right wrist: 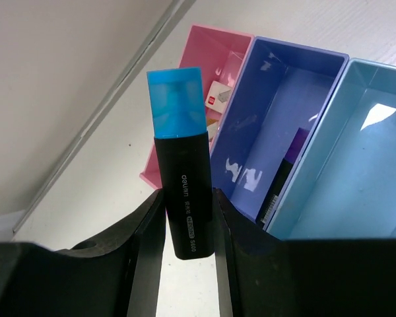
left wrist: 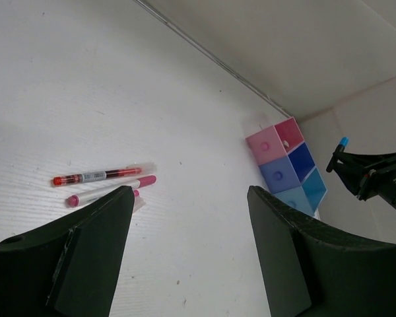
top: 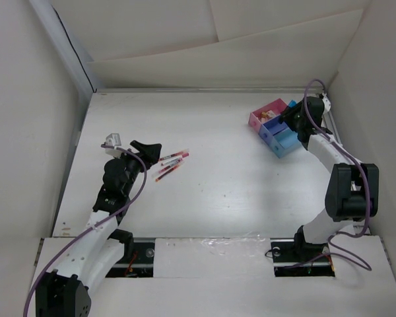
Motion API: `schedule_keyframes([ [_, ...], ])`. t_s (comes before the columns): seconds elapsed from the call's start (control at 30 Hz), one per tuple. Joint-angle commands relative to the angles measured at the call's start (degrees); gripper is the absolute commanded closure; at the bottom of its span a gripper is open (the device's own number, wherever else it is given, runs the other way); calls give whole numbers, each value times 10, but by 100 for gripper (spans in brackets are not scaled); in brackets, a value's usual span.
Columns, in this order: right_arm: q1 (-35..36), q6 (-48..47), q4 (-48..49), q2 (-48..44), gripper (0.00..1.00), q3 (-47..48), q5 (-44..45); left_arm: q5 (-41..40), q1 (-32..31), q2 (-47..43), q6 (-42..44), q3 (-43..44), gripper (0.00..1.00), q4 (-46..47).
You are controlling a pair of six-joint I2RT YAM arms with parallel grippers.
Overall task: Sort the stationery into containers
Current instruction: Place the stationery into the container
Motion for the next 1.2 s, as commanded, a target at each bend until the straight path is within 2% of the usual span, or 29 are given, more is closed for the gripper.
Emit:
schedule_keyframes([
  [0.0,-10,27,46,14,95,-1,-19,7,-1,3,8,19,34,22],
  [0.23,-10,43,57,14,91,-13,-19,1,-1,3,8,19,34,26],
  [0.47,-10,43,62,32,78,-13,-25,1,-1,3,8,18,34,26],
  [0.7,-15,49,62,38,61,-19,-30,-4,-1,3,8,18,34,26],
  [0.73,-15,49,62,38,51,-19,-30,-4,-1,3,8,18,34,21],
  [0.8,-15,49,68,33,44,-24,-30,-4,-1,3,8,18,34,21],
  [0.9,-15,49,68,26,40,-24,-30,-11,-1,3,8,18,34,26],
  [1.07,-15,49,68,1,38,-35,-37,-17,-1,8,13,18,34,21],
  [1.13,-9,44,73,-27,43,-42,-37,-22,-1,8,13,18,35,21],
  [1.17,-1,37,73,-48,55,-51,-37,-22,-1,14,13,18,35,16],
])
